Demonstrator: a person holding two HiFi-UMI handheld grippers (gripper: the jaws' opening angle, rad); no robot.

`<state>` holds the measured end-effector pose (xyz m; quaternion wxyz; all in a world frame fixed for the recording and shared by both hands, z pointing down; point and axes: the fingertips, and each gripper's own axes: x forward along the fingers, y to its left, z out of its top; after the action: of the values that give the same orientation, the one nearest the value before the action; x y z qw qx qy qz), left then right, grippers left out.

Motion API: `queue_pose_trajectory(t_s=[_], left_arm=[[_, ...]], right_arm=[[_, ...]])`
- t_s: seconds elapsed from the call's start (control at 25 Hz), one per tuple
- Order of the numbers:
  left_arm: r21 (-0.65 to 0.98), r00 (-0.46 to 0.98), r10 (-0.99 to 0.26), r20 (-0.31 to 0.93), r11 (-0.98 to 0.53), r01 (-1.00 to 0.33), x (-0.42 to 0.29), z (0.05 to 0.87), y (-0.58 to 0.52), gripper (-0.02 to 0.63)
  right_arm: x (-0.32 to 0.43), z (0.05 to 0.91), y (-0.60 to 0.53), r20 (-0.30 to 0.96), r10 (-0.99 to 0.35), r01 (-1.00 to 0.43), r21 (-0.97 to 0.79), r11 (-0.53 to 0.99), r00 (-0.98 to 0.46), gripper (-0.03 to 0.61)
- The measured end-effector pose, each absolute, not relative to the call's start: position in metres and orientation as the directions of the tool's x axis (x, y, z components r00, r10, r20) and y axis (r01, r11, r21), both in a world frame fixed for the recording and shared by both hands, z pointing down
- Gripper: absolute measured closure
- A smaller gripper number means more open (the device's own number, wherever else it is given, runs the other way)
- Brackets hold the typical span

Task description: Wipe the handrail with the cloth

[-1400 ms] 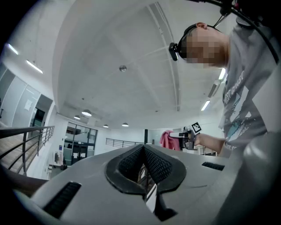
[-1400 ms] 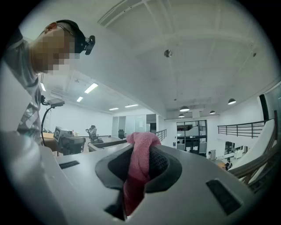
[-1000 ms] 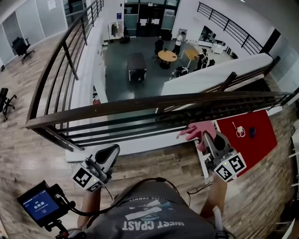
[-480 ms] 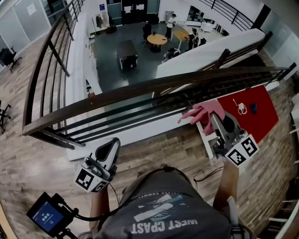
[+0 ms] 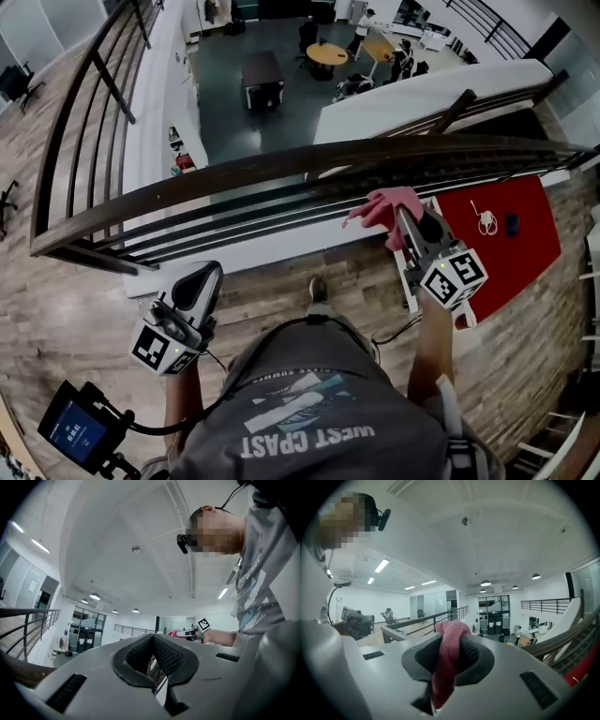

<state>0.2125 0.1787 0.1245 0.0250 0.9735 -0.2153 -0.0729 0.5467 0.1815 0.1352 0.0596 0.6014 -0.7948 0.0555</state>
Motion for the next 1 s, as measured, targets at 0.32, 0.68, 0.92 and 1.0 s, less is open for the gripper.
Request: queue_pose_trajectory(t_s=[0.32,0.68,0.92,1.0], left_arm=[[0.061,0.864,-0.503,-0.030,-0.863,-0.501,0.336,0.137,0.123,0.614],[0.085,0.783,-0.620,0.046,-0.779,-0.621,0.398,0.126,0.086,0.614],[0.080,0.747,-0.661,0.065,-0.743,-0.665,0.409,0.120,0.072,0.614],[0.085,0.757,-0.651,0.062,-0.752,-0.654,0.421,0.116,0.070,0.614]], right_arm=[[0.781,0.240,0.058,0.313,-0.949,-0.996,0.062,0.067,-0.044,0.537],[0.986,0.323,-0.053,0.478,-0.869,-0.990,0.115,-0.084,0.129,0.537],[0.895,0.319,-0.084,0.470,-0.882,-0.983,0.177,0.049,0.040,0.537],[0.833,0.316,-0.094,0.498,-0.865,-0.962,0.201,0.185,-0.062,0.537]])
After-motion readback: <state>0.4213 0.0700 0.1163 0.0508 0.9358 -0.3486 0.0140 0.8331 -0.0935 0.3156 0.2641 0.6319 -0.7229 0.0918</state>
